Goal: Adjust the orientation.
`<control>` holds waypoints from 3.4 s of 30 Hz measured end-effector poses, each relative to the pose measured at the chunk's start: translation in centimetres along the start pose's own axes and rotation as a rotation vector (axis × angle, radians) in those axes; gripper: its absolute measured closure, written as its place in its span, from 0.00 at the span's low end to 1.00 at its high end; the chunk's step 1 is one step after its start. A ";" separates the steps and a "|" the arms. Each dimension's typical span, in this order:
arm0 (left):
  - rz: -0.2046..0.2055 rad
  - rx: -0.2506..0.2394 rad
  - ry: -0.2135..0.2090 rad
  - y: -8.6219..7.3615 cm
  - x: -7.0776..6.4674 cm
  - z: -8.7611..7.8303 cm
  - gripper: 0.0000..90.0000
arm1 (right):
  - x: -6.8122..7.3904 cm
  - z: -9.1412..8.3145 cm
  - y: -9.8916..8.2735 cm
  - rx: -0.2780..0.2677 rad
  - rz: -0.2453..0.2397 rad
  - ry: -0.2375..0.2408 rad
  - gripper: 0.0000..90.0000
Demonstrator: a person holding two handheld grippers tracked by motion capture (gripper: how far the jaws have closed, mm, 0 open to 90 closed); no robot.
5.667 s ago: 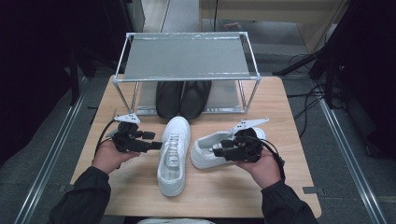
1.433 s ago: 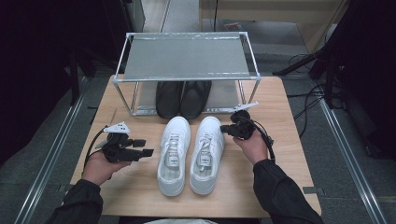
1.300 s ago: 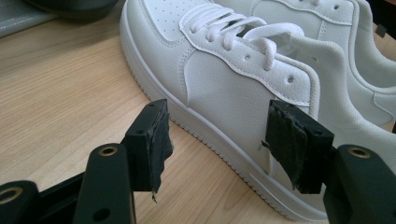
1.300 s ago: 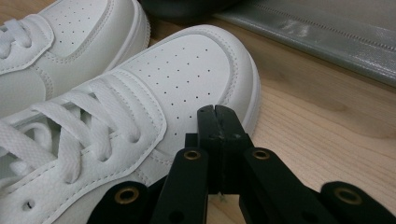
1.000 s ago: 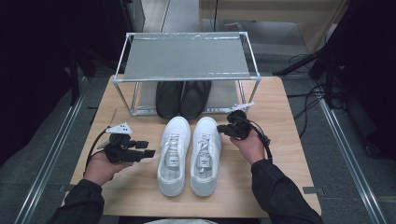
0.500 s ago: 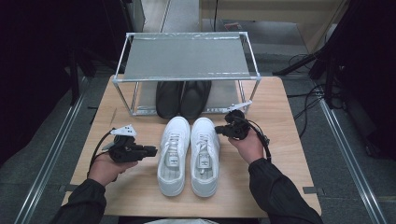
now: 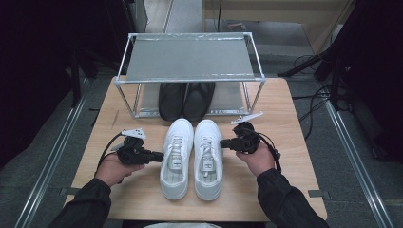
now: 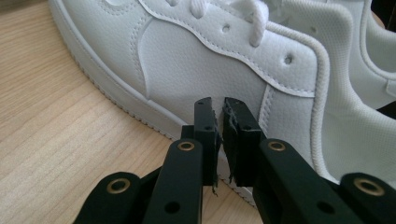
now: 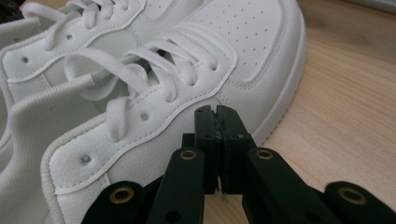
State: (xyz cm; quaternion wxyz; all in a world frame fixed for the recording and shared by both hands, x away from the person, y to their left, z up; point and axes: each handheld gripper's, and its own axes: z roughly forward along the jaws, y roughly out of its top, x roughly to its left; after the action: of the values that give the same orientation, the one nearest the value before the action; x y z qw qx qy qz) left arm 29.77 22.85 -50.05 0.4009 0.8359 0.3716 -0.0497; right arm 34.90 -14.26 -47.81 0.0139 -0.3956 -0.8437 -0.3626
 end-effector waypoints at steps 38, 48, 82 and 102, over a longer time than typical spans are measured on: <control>0.068 0.031 -0.076 0.8 -3.9 3.5 0.99 | -0.5 0.7 0.4 -0.041 -0.008 -0.092 1.00; 0.113 0.036 -0.141 1.1 -6.0 5.4 0.95 | -1.4 0.3 0.4 -0.076 0.019 -0.122 1.00; 0.101 -0.029 -0.054 2.2 -4.1 0.1 0.45 | 2.7 -4.9 -1.0 -0.190 -0.007 -0.043 0.64; 0.076 -0.049 -0.035 3.4 -2.4 -0.3 0.43 | 5.7 -4.8 -3.1 -0.179 -0.032 -0.036 0.56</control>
State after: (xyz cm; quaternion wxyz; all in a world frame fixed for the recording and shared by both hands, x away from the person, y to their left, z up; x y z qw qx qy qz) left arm 30.24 20.30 -46.81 0.4296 0.8382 0.3337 -0.0400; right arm 27.64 -14.86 -44.35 -0.0425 -0.3884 -0.8142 -0.4294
